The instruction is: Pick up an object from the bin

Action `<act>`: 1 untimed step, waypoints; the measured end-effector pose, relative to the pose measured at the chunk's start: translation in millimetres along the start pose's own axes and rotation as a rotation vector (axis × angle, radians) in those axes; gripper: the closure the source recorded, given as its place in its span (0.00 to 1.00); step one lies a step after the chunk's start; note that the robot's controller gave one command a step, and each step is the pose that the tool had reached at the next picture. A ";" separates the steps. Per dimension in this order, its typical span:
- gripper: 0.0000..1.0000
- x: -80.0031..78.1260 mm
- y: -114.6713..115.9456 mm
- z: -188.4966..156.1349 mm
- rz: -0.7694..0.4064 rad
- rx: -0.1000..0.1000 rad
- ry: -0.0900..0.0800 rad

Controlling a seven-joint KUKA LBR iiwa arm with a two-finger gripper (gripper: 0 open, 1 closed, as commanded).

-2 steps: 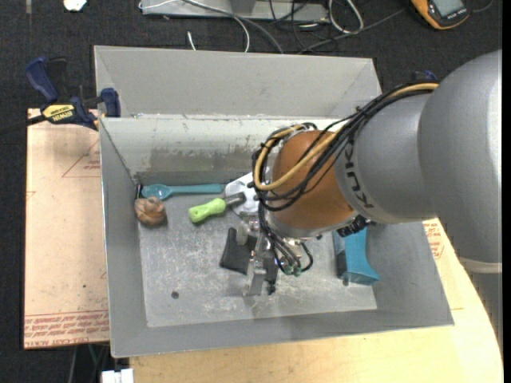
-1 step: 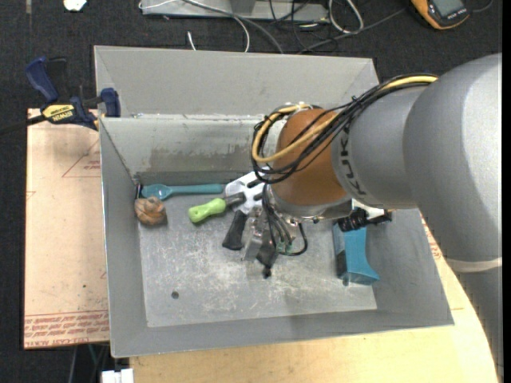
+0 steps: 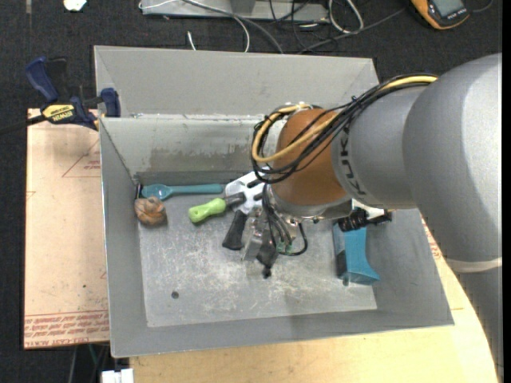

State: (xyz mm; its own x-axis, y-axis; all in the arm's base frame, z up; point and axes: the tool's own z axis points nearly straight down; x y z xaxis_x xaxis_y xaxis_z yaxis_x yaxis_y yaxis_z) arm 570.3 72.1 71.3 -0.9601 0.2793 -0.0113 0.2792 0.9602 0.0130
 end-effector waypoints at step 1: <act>1.00 8.4 0.8 -71.2 -0.030 0.001 0.004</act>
Offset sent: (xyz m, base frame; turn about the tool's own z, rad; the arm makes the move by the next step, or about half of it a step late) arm 0.0094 0.0036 0.1697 -0.0170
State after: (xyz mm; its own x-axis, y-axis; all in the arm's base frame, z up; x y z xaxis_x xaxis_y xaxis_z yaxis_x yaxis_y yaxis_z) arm 561.5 74.6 142.4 -0.9682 0.2501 -0.0075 0.2500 0.9682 0.0114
